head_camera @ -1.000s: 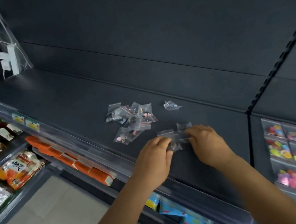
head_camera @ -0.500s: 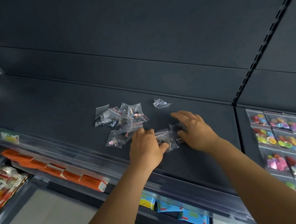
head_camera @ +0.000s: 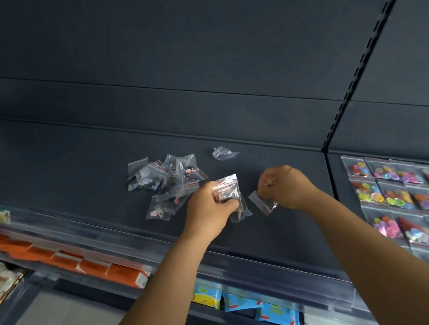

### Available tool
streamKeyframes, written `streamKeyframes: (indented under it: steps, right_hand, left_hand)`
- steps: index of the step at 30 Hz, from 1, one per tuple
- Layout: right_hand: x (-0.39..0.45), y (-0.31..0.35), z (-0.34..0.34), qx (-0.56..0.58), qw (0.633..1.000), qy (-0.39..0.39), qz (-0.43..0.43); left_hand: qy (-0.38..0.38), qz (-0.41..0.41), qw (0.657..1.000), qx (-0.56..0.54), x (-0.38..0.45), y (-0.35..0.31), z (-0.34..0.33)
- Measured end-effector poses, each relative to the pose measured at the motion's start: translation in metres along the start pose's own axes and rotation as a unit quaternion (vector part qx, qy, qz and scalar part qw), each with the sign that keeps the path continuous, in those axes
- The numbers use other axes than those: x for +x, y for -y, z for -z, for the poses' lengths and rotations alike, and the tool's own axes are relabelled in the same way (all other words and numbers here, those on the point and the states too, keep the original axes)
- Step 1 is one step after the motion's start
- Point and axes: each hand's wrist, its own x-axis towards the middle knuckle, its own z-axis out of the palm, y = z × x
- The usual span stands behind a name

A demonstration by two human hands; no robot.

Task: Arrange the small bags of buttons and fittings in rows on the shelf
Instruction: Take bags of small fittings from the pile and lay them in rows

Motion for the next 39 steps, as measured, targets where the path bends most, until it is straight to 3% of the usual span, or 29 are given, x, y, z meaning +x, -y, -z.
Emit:
streamKeyframes:
  steps: [3,6,11,19,24,31,39]
  right_hand:
    - [-0.010,-0.003,0.006,0.167,0.983,-0.064,-0.039]
    - [-0.024,-0.003,0.012,0.354,0.927,-0.099,-0.077]
    - [-0.049,-0.007,0.021,0.484,0.862,-0.111,-0.097]
    - [-0.094,-0.038,0.041,0.442,0.867,-0.218,-0.078]
    - [-0.130,-0.071,0.065,0.469,0.848,-0.231,-0.083]
    - [-0.184,-0.145,0.101,0.420,0.864,-0.261,-0.094]
    - [-0.250,-0.257,0.154,0.410,0.858,-0.285,-0.117]
  left_hand:
    - [-0.004,-0.002,0.998,-0.067,0.001,-0.006,0.000]
    - [0.006,-0.004,0.994,-0.112,0.001,-0.017,-0.004]
    - [0.028,-0.032,0.989,-0.139,-0.003,-0.039,-0.018]
    - [0.120,-0.077,0.982,-0.126,-0.020,-0.078,-0.069]
    - [0.176,-0.107,0.971,-0.118,-0.036,-0.100,-0.113]
    - [0.222,-0.140,0.961,-0.084,-0.084,-0.137,-0.194]
    - [0.243,-0.111,0.959,-0.099,-0.151,-0.186,-0.311]
